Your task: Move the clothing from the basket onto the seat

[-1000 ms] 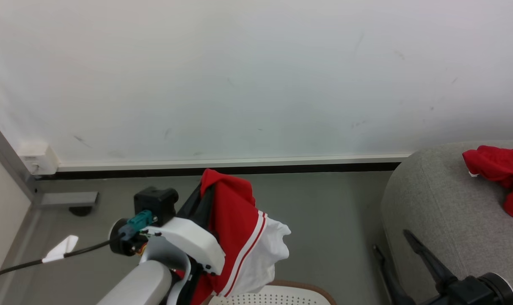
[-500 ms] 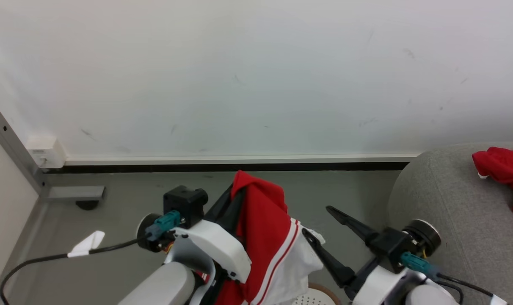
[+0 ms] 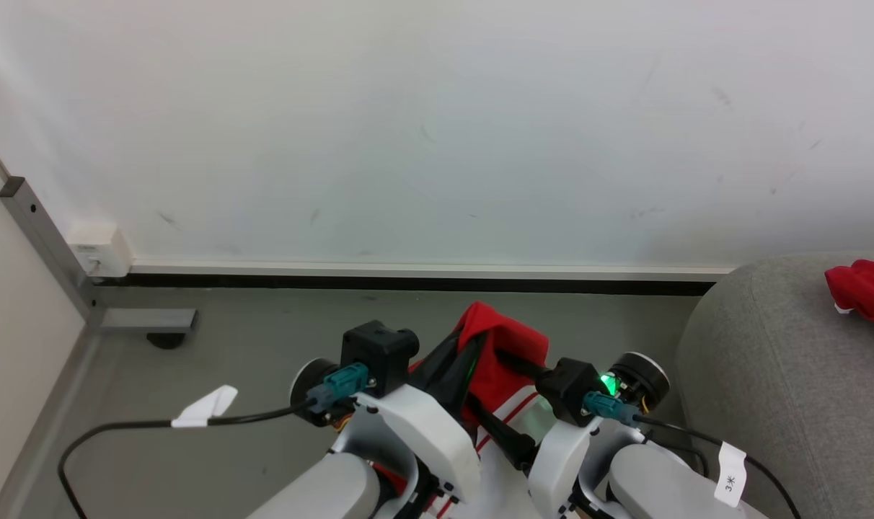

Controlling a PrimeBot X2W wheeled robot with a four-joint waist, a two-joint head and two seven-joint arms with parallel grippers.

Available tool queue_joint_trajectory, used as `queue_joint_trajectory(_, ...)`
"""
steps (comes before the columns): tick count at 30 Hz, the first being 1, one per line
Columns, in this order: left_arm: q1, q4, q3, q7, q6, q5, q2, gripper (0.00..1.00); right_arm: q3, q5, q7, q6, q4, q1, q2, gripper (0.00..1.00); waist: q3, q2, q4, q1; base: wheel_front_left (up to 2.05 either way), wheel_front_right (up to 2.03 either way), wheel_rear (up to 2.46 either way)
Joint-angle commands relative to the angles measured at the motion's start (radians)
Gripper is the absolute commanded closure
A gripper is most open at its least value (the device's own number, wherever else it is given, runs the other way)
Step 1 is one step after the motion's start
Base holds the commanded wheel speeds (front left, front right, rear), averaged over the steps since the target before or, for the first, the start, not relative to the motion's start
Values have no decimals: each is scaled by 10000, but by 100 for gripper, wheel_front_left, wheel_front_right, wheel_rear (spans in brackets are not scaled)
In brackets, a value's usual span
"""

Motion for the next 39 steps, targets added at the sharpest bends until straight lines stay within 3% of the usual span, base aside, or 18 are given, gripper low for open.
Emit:
queue_joint_trajectory(1,-127,-53,-6,22,-24,52,-15,100,30,57,-215,-1,247,-198,116,64,15,-1,20,0,0,0,0)
queue_joint_trajectory(2,-137,-50,-27,38,-35,28,-44,100,156,175,-323,-1,490,-219,223,100,25,-1,44,0,0,0,0)
queue_joint_trajectory(10,-106,108,63,-8,42,-70,95,100,861,1173,-1037,-1,1041,-480,507,100,89,-1,21,0,0,0,0)
queue_joint_trajectory(15,17,168,168,-114,154,-87,170,100,851,1472,-1200,-1,994,-577,308,100,116,-1,-99,0,0,0,0)
queue_joint_trajectory(16,46,191,184,-149,168,-89,184,91,808,1521,-1219,-1,978,-570,260,100,111,-1,-125,0,0,0,0)
queue_joint_trajectory(19,105,209,206,-205,246,-73,206,51,665,1621,-1256,-1,874,-524,131,100,121,-1,-202,0,0,0,0)
queue_joint_trajectory(20,120,219,208,-223,254,-73,212,20,554,1610,-1258,-1,784,-523,73,100,131,-1,-226,0,0,0,0)
queue_joint_trajectory(21,130,235,205,-224,262,-66,223,0,421,1570,-1261,1,696,-498,14,100,138,-1,-250,0,0,0,0)
queue_joint_trajectory(39,429,497,69,-634,341,17,231,0,-1917,431,-1255,-1,-667,377,-1331,100,235,-1,-1015,0,0,0,0)
